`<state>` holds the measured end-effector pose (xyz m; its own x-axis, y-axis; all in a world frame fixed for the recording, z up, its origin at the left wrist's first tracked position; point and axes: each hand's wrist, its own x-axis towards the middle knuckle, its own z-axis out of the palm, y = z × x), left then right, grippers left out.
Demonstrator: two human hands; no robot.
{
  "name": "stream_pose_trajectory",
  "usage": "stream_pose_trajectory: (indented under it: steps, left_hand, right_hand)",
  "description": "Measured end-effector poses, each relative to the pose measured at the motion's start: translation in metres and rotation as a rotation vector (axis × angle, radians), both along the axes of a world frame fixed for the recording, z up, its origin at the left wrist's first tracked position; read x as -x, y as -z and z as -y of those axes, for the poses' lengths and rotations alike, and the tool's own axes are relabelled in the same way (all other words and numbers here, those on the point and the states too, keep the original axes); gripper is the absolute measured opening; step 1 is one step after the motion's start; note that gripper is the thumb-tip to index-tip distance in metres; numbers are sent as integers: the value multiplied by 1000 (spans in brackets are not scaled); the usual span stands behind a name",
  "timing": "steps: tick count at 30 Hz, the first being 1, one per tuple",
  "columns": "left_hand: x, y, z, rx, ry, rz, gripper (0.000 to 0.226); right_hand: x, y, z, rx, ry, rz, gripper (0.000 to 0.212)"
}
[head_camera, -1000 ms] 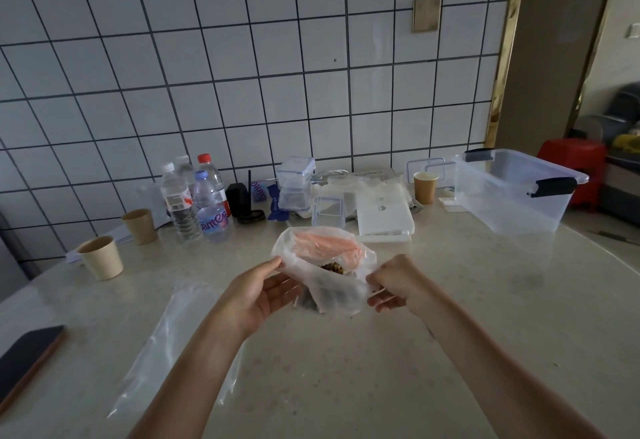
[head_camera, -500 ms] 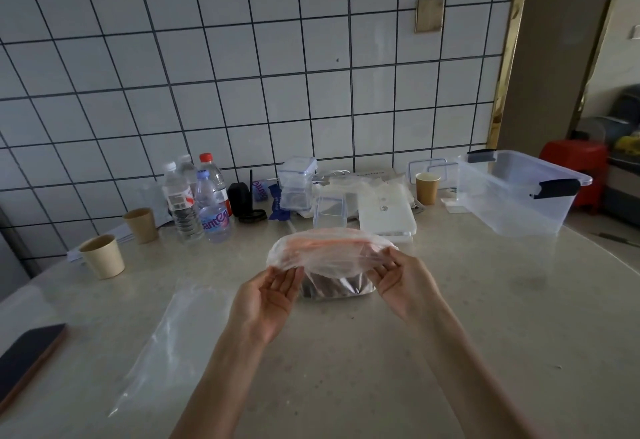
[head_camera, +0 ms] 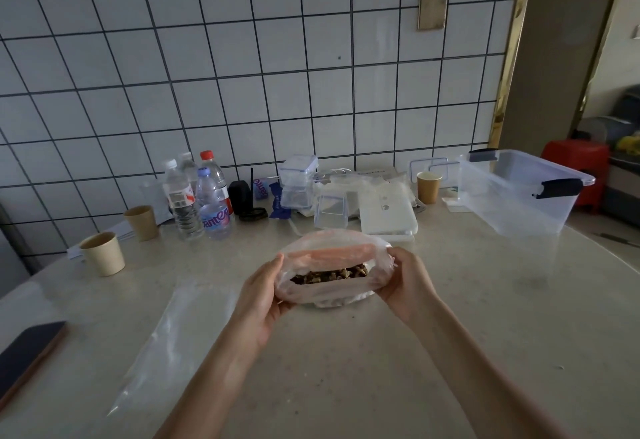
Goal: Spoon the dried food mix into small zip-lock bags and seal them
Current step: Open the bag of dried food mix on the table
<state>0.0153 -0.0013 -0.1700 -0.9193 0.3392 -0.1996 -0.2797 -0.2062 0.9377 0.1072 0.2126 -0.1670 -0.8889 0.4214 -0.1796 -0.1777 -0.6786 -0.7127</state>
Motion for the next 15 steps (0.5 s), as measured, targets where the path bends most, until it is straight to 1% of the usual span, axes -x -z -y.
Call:
stream_pose_trajectory:
  steps: [3, 6, 8, 9, 11, 15]
  left_hand:
    - [6, -1, 1, 45, -36, -5, 34]
    - [10, -4, -2, 9, -32, 45, 32]
    - [13, -7, -5, -14, -34, 89, 27]
    - [15, -8, -6, -27, -30, 112, 25]
    - [18, -11, -8, -43, -9, 154, 22]
    - [24, -14, -6, -67, 51, 278, 12]
  right_hand:
    - [0, 1, 1, -154, -55, -38, 21]
    - [-1, 3, 0, -485, -79, -28, 28]
    - [2, 2, 0, -629, -51, 22, 31]
    - [3, 2, -1, -650, -22, 42, 32]
    - [7, 1, -4, -625, 23, 94, 34]
    - [13, 2, -7, -404, 42, 209, 27]
